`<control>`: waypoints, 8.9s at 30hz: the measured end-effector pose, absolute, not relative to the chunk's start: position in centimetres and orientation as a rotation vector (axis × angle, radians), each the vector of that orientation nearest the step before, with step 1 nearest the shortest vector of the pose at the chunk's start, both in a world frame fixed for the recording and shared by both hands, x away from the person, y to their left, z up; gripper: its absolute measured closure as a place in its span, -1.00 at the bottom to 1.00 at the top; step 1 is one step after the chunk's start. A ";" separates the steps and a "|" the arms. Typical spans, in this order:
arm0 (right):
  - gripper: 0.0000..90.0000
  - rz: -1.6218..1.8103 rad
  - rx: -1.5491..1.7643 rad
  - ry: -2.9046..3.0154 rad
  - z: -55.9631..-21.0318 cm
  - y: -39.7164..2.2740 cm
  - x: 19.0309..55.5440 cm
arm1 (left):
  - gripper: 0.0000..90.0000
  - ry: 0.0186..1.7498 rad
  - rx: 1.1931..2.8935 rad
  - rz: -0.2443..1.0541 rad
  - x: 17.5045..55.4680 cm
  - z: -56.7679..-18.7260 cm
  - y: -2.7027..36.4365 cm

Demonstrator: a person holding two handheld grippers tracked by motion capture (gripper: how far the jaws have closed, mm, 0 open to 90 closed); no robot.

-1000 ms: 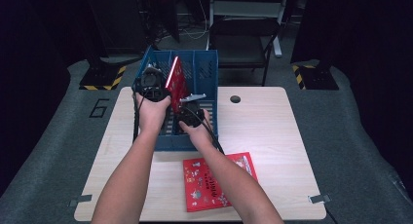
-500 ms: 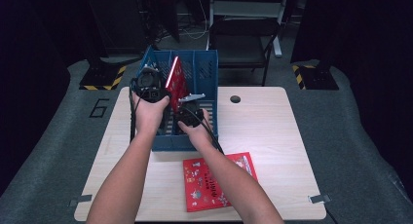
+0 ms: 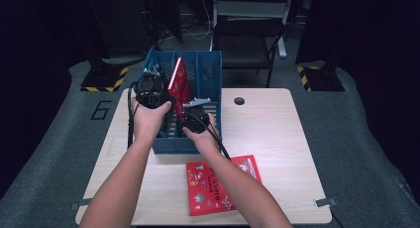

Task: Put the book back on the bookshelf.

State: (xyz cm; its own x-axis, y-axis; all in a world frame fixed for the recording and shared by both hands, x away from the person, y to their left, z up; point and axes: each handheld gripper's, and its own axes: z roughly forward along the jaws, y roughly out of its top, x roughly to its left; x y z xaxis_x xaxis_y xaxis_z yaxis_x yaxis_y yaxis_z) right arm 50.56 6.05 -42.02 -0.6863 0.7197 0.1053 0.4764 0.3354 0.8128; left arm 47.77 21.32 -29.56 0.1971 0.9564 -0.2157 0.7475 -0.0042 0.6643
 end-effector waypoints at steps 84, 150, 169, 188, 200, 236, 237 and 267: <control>-0.28 1.108 1.219 2.346 -48.6 -13.9 32.7 | -0.41 1.121 2.058 0.167 35.2 -46.8 19.9; -0.36 1.070 1.351 2.357 -50.3 -17.5 32.0 | -0.88 0.999 2.250 0.198 35.0 -49.9 16.1; -0.46 1.140 1.478 2.412 -50.9 -17.8 32.3 | -0.76 1.041 2.190 0.113 34.1 -50.3 16.5; -0.44 1.111 1.419 2.421 -50.4 -17.1 32.1 | -0.74 1.054 2.186 0.100 34.6 -50.2 17.0; -0.44 1.125 1.366 2.439 -50.2 -15.7 32.4 | -0.72 1.103 2.152 0.114 35.4 -50.4 18.4; -0.42 1.073 1.460 2.427 -50.3 -19.0 32.7 | -0.64 1.064 2.115 0.118 35.8 -50.6 15.0; -0.42 1.075 1.455 2.429 -50.3 -19.1 32.6 | -0.64 1.058 2.118 0.117 35.8 -50.6 15.0; 0.11 0.967 1.357 2.441 -49.5 -20.9 28.4 | -0.46 1.048 2.122 0.041 34.6 -50.4 15.3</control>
State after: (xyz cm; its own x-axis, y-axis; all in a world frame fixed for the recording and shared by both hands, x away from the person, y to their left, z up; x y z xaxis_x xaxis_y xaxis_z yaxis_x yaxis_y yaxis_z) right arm 28.36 -20.93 -49.49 -0.5649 0.8122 0.1454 0.6914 0.3698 0.6206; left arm 34.60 15.31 -50.45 0.6634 0.6927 -0.2830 0.6685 -0.3788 0.6400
